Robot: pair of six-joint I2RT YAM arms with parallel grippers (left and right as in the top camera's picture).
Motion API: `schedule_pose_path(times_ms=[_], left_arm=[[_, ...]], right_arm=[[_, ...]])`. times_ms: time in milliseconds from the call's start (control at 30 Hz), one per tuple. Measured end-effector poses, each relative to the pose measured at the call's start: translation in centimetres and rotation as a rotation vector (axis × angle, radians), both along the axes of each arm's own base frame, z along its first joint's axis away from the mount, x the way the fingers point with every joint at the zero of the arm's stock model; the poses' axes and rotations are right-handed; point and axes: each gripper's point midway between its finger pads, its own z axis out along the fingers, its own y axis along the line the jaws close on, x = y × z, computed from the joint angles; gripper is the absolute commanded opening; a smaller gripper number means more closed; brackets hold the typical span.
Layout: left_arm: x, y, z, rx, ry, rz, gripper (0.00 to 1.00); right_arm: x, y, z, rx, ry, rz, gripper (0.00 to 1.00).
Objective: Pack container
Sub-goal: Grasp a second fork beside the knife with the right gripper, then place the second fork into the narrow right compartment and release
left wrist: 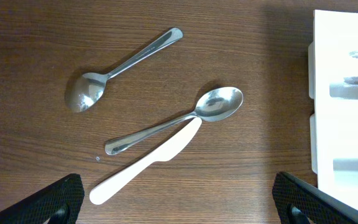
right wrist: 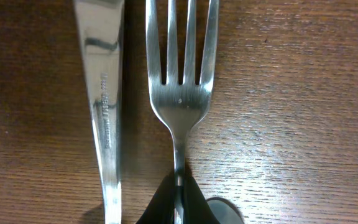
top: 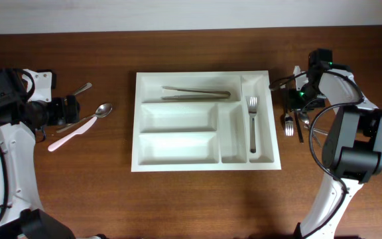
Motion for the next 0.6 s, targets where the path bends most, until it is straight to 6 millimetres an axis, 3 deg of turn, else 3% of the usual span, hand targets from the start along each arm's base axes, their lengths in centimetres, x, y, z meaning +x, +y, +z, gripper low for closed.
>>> schedule_pose_path(times_ms=[400,600], left_arm=[[0.0,0.0,0.0,0.0,0.0,0.0,0.99],[0.0,0.0,0.0,0.0,0.0,0.0,0.99]], right_arm=[[-0.6,0.0,0.5,0.014,0.07,-0.083,0.04],[0.9,-0.1,3.4,0.015,0.045,-0.13,0.04]])
